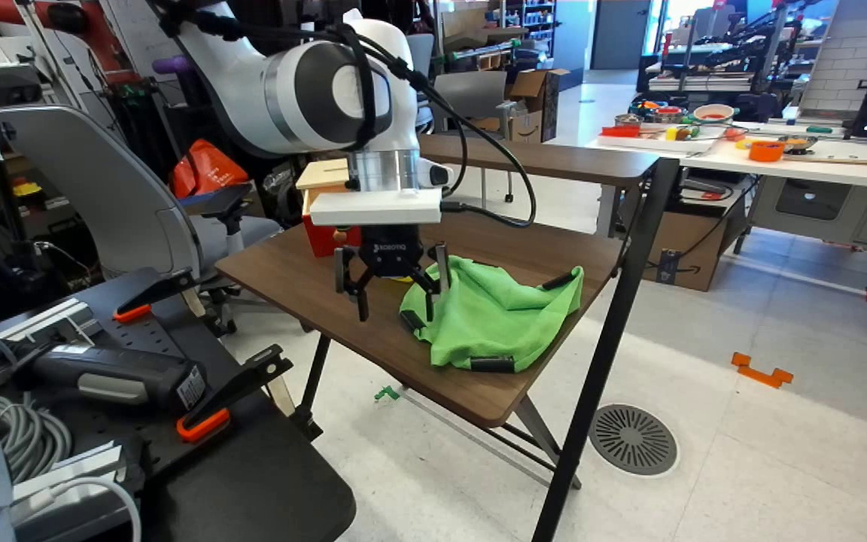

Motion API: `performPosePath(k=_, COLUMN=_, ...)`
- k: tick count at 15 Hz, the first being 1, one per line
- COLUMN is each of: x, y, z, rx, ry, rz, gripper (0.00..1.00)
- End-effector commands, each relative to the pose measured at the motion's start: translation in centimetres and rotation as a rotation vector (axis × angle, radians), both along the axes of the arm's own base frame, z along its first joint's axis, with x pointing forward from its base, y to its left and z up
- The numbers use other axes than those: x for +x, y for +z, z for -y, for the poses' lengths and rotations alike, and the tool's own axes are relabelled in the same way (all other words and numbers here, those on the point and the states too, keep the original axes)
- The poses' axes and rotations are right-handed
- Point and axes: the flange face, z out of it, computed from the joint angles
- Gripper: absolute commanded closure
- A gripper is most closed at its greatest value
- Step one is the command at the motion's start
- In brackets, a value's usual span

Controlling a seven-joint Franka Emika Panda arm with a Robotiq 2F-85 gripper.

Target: Fold the green cloth

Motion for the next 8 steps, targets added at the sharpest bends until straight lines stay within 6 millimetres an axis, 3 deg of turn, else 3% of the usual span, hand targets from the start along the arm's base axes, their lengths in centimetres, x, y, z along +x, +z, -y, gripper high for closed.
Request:
performPosePath(k=1, x=1.3, y=-1.0, z=0.7, rx=0.006, ry=0.011, rz=-0.022, gripper=0.28)
performPosePath(k=3, x=1.5, y=-1.4, z=0.6, rx=0.005, ry=0.024, rz=-0.026, gripper=0.36)
performPosePath(k=8, x=0.8, y=-0.6, z=-1.4, rx=0.014, ry=0.093, rz=-0.037, gripper=0.73)
